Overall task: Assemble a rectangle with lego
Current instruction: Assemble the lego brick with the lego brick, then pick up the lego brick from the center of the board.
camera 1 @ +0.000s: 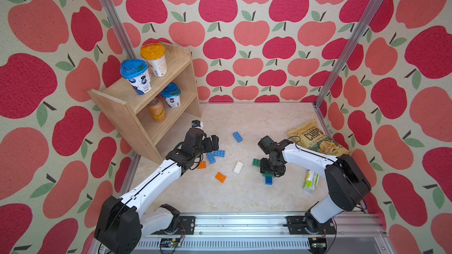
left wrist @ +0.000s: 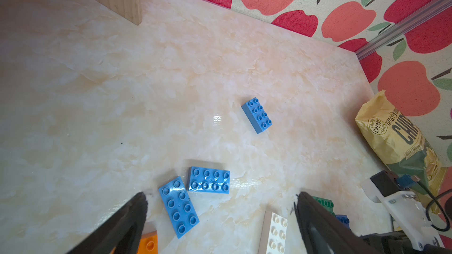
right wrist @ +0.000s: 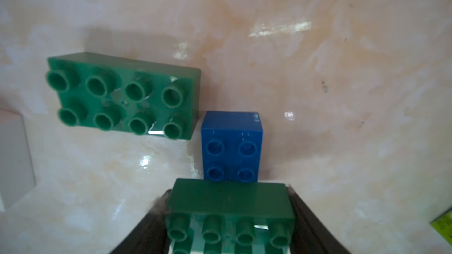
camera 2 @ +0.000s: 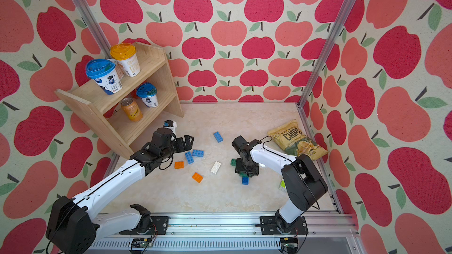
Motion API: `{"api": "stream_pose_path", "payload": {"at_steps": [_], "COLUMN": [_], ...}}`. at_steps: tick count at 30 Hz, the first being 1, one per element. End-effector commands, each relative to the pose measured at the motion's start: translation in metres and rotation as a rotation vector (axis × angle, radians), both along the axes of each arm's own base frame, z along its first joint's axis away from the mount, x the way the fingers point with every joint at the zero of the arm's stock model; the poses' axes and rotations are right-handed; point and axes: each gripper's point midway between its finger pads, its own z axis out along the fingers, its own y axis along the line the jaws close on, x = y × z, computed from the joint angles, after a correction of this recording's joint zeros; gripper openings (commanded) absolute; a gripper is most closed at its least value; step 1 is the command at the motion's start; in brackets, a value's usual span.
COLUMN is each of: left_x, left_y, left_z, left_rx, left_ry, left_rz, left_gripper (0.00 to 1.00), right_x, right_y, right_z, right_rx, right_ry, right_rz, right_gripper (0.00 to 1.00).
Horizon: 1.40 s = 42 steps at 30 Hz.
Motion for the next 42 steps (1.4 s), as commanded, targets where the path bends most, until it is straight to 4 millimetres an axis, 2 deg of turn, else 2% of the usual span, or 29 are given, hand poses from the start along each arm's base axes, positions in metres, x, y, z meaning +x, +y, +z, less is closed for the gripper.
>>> {"api": "stream_pose_path", "payload": {"at_steps": [1, 5, 6, 14, 19, 22, 27, 29, 34, 42], "left_x": [-0.003, -0.004, -0.004, -0.005, -0.004, -0.003, -0.002, -0.002, -0.003, -0.004], "left_y": [0.004, 0.005, 0.005, 0.010, 0.009, 0.009, 0.010, 0.011, 0.013, 0.015], "left_z": [0.000, 0.000, 0.001, 0.007, 0.007, 0.008, 0.009, 0.007, 0.006, 0.005], "left_rx": [0.016, 0.017, 0.017, 0.023, 0.025, 0.029, 0.030, 0.030, 0.026, 0.023], "left_ry": [-0.005, -0.006, -0.007, -0.027, -0.030, -0.033, -0.037, -0.033, -0.033, -0.029], "left_rz": [0.008, 0.011, 0.011, 0.022, 0.018, 0.016, 0.017, 0.019, 0.028, 0.031], "left_gripper": [0.97, 0.97, 0.97, 0.98, 0.97, 0.97, 0.97, 0.97, 0.97, 0.97], "right_x": [-0.012, -0.009, -0.007, 0.021, 0.047, 0.060, 0.073, 0.073, 0.069, 0.058], "right_y": [-0.012, -0.010, -0.008, 0.005, 0.020, 0.031, 0.043, 0.046, 0.048, 0.043], "right_z": [-0.027, -0.020, -0.017, 0.020, 0.028, 0.026, 0.012, 0.006, -0.005, -0.012], "right_rx": [-0.067, -0.044, -0.038, -0.013, 0.005, 0.011, 0.006, 0.003, 0.008, -0.001], "right_ry": [0.067, 0.038, 0.028, -0.072, -0.119, -0.127, -0.102, -0.085, -0.050, -0.013], "right_rz": [0.039, 0.035, 0.036, 0.006, -0.036, -0.043, -0.028, -0.024, -0.016, -0.006], "right_gripper": [0.77, 0.97, 1.00, 1.00, 1.00, 1.00, 1.00, 0.99, 0.88, 0.87]}}
